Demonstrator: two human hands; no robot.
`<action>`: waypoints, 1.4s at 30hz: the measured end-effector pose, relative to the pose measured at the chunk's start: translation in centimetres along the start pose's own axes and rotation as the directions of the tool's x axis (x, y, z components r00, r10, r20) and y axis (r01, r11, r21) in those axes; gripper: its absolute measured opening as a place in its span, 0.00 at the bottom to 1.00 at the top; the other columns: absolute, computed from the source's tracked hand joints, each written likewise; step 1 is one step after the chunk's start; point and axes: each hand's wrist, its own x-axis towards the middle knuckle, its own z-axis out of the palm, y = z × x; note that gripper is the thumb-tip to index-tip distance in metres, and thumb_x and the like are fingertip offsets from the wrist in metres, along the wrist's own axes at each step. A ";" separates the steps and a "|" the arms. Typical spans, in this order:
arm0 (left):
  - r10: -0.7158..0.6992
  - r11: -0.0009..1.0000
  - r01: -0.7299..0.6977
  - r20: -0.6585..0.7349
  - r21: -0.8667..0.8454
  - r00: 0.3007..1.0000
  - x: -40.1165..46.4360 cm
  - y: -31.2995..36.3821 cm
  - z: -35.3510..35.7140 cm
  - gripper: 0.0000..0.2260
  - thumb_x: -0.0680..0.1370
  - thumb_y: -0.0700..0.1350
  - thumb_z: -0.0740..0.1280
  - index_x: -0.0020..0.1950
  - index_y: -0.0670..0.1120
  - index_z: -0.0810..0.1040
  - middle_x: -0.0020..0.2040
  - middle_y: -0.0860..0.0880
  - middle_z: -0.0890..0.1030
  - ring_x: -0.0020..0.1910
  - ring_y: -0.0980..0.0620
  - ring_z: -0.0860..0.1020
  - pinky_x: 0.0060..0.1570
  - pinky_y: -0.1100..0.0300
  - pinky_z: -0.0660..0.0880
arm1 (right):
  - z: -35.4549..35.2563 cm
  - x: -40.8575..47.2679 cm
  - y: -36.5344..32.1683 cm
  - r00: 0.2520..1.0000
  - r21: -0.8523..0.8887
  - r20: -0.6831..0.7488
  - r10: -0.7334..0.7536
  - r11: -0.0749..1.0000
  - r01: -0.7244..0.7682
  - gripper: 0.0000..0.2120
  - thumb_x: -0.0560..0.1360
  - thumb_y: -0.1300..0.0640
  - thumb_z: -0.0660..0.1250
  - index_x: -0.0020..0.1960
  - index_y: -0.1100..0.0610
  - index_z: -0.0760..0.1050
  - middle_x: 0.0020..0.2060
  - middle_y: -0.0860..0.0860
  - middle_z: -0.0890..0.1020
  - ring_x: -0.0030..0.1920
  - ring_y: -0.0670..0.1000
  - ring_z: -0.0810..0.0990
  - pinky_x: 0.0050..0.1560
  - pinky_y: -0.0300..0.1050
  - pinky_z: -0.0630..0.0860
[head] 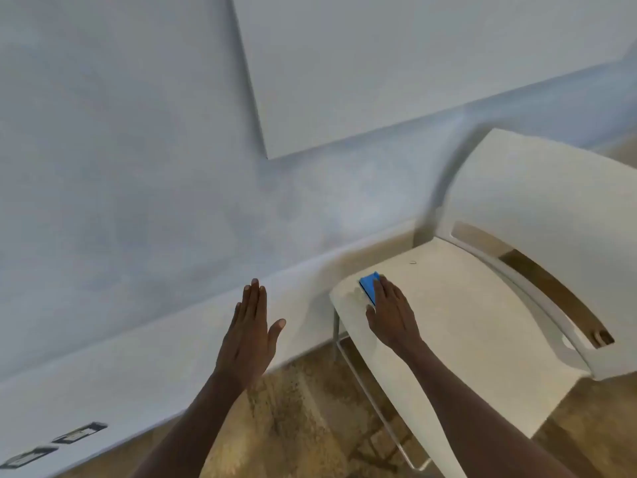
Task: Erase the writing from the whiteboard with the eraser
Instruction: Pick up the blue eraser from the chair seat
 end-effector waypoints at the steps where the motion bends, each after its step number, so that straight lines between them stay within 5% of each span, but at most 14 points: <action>1: -0.001 1.000 0.001 0.000 0.013 1.000 0.6 0.1 0.7 0.39 0.81 0.65 0.39 0.83 0.39 0.42 0.82 0.46 0.35 0.83 0.49 0.38 0.82 0.57 0.41 | 0.5 0.2 0.6 0.999 -0.011 0.025 0.034 0.999 -0.033 0.30 0.79 0.55 0.63 0.77 0.62 0.58 0.76 0.59 0.61 0.75 0.57 0.62 0.75 0.48 0.60; 5: -0.019 0.999 0.018 0.050 0.031 0.999 2.7 0.7 2.6 0.34 0.86 0.57 0.49 0.84 0.40 0.40 0.81 0.46 0.32 0.83 0.49 0.36 0.82 0.56 0.40 | 2.1 0.6 2.5 0.988 -0.002 0.078 0.132 0.991 -0.132 0.30 0.79 0.54 0.64 0.76 0.60 0.57 0.76 0.59 0.61 0.74 0.58 0.63 0.74 0.51 0.63; 14: 0.118 0.993 -0.119 -0.028 -0.011 0.993 5.4 1.5 4.3 0.41 0.82 0.66 0.39 0.82 0.34 0.53 0.83 0.37 0.49 0.84 0.39 0.49 0.81 0.48 0.52 | 4.5 3.0 4.3 0.973 0.012 0.127 0.194 0.980 -0.198 0.34 0.80 0.52 0.64 0.78 0.58 0.51 0.75 0.66 0.59 0.71 0.65 0.65 0.70 0.57 0.68; 19: 0.133 0.991 -0.134 -0.058 -0.022 0.989 6.4 1.3 4.9 0.34 0.85 0.56 0.53 0.81 0.32 0.56 0.83 0.35 0.53 0.83 0.36 0.52 0.80 0.40 0.60 | 5.2 4.0 4.4 0.972 0.065 0.140 0.188 0.978 -0.199 0.32 0.80 0.55 0.62 0.78 0.57 0.50 0.67 0.61 0.68 0.61 0.60 0.73 0.58 0.52 0.75; 23: 0.130 0.990 -0.135 -0.106 -0.038 0.986 6.8 1.0 4.5 0.35 0.84 0.57 0.50 0.81 0.32 0.55 0.83 0.35 0.53 0.83 0.36 0.53 0.80 0.40 0.60 | 5.0 4.3 4.0 0.969 0.105 0.159 0.189 0.973 -0.207 0.29 0.82 0.57 0.60 0.78 0.55 0.51 0.65 0.60 0.68 0.60 0.57 0.72 0.57 0.51 0.76; 31: 0.016 0.998 -0.025 -0.177 -0.050 0.984 7.1 -0.1 1.7 0.33 0.83 0.58 0.48 0.82 0.42 0.39 0.84 0.45 0.38 0.84 0.47 0.40 0.84 0.49 0.49 | 0.9 4.7 -1.5 0.996 0.170 -0.076 0.039 0.985 -0.025 0.28 0.78 0.58 0.66 0.75 0.57 0.61 0.65 0.60 0.70 0.59 0.59 0.74 0.51 0.53 0.81; 37: -0.008 0.995 -0.027 -0.340 -0.097 0.940 5.3 -0.5 -3.0 0.33 0.84 0.54 0.53 0.83 0.37 0.50 0.84 0.41 0.47 0.84 0.42 0.48 0.82 0.47 0.51 | -3.9 4.8 -8.3 0.956 0.217 -0.264 -0.126 0.958 0.186 0.29 0.75 0.60 0.71 0.72 0.56 0.63 0.63 0.60 0.72 0.59 0.60 0.75 0.45 0.53 0.82; 42: 0.022 0.991 -0.077 -0.447 -0.105 0.894 3.0 -2.3 -7.3 0.32 0.85 0.53 0.54 0.82 0.41 0.44 0.84 0.45 0.45 0.84 0.46 0.44 0.82 0.51 0.48 | -7.5 3.8 -14.3 0.911 0.211 -0.361 -0.197 0.935 0.285 0.29 0.76 0.56 0.69 0.74 0.55 0.61 0.65 0.58 0.71 0.61 0.57 0.73 0.47 0.50 0.80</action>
